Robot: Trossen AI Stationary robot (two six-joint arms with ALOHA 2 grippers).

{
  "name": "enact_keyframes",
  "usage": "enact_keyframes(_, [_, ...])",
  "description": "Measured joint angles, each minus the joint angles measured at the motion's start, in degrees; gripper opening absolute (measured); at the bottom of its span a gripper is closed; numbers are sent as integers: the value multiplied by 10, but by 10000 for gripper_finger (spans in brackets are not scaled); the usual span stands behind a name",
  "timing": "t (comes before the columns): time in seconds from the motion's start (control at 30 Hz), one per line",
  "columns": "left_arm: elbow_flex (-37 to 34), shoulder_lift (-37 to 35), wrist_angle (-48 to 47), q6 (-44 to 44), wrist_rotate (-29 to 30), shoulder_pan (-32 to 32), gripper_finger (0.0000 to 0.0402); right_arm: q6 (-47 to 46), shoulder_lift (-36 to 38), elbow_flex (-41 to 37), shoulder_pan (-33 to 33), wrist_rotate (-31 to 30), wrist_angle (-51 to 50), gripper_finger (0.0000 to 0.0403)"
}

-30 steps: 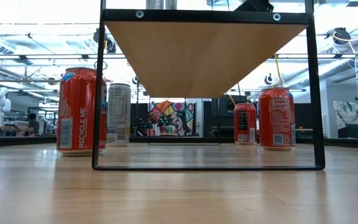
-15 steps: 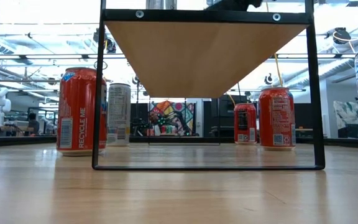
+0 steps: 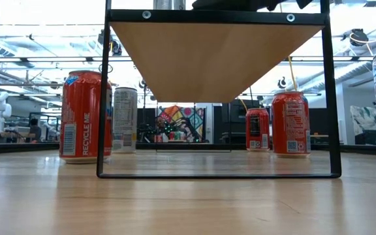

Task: Place canned beverage on shelf
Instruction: Put the top right white and yellow soda can on the shelf

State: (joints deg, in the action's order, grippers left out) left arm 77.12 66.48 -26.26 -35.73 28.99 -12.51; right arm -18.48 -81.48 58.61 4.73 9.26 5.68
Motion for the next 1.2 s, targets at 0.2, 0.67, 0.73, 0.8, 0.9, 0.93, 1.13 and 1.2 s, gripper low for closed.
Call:
enact_keyframes(0.2, [0, 0, -1, 0, 3, 0, 393, 16, -23, 0, -1, 0, 34, 3])
enact_keyframes(0.67, [0, 0, -3, 1, 3, 0, 393, 31, -27, 0, -16, -4, 36, 4])
enact_keyframes(0.73, [0, 0, -3, 1, 4, 0, 393, 31, -27, 0, -18, -4, 36, 4])
enact_keyframes(0.8, [0, 0, -3, 1, 4, 0, 393, 33, -27, 0, -19, -4, 36, 4])
enact_keyframes(0.9, [0, 0, -3, 1, 4, 0, 393, 34, -27, 0, -20, -4, 36, 4])
enact_keyframes(0.93, [0, 0, -3, 1, 4, 0, 393, 37, -27, 0, -20, -4, 36, 4])
enact_keyframes(1.13, [0, 0, -3, 1, 4, 0, 393, 46, -38, 0, -20, -4, 73, 4])
enact_keyframes(1.2, [0, 0, -3, 0, 4, 0, 393, 46, -38, 0, -20, -4, 74, 4])
